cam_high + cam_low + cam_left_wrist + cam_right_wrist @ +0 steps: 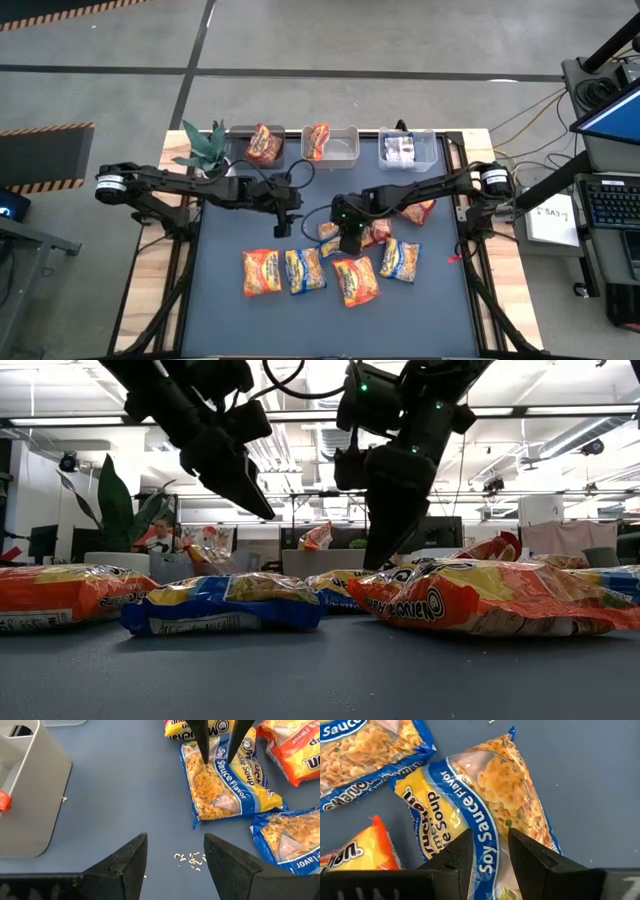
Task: Sort Maruchan noodles
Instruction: Put the center blue noodle pack into the transparent white bin
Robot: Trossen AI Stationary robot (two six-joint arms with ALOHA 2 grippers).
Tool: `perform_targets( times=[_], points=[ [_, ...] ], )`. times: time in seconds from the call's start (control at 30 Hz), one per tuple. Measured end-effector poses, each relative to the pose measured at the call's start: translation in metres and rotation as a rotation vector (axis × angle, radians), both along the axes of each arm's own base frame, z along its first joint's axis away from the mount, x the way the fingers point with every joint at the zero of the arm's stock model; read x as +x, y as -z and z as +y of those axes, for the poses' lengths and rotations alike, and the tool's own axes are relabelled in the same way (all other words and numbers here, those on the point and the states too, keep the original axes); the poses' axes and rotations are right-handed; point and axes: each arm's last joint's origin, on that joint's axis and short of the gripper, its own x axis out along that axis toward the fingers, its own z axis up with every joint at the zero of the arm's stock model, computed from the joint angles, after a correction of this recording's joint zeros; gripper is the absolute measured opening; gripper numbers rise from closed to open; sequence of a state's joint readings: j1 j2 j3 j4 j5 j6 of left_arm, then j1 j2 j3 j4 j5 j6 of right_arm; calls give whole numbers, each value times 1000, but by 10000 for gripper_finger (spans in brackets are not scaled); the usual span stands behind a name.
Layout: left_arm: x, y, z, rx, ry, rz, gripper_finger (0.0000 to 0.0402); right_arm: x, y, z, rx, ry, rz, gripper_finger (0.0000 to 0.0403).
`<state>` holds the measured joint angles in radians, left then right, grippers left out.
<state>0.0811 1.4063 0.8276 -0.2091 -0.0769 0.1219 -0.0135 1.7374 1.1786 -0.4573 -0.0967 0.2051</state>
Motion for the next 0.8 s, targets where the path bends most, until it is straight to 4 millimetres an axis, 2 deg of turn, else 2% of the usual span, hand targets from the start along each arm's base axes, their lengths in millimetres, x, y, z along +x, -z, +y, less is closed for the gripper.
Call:
perform_targets(
  times=[0.3, 0.37, 0.53, 0.8],
  points=[
    [1, -1, 0, -6, -6, -11, 178, -1, 1, 0, 6, 0, 3, 110],
    [1, -1, 0, -7, -7, -11, 178, -1, 1, 0, 6, -1, 3, 97],
    [1, -1, 0, -13, -13, -12, 178, -1, 1, 0, -5, -25, -1, 19],
    [1, -1, 0, -13, -13, -12, 178, 2, -9, 2, -3, -30, -28, 9]
  ],
)
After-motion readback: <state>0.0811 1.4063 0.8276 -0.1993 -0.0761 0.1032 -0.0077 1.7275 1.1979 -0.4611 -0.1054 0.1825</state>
